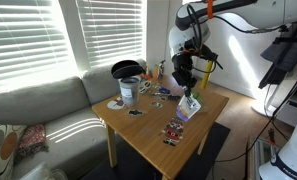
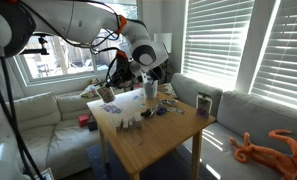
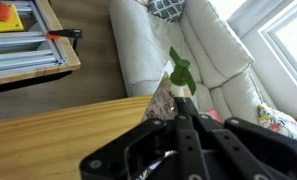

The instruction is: Move the packet to the left side of the table

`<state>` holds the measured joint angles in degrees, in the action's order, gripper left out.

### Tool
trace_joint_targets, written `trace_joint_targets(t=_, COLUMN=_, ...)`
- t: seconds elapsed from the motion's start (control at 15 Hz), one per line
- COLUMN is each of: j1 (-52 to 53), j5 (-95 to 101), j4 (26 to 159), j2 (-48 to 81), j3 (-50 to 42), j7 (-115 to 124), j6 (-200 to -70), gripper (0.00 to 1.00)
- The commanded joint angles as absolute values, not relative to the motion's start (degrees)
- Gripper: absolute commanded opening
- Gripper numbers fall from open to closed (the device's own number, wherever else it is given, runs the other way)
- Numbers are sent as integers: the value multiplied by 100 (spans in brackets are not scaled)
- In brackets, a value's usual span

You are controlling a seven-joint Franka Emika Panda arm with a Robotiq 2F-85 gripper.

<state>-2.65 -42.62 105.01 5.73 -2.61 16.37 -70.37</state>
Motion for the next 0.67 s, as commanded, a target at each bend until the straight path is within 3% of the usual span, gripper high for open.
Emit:
trace_joint_targets(t=0.0, j1=-137, j5=-4965, j4=10831, j2=473, j3=-216, j7=2708, j6=-7584, gripper=0)
trace_joint_targets(t=0.6, j1=100, j5=-5478, j4=11255, j2=665, j3=-30, j7=3208, j6=-7938, gripper=0)
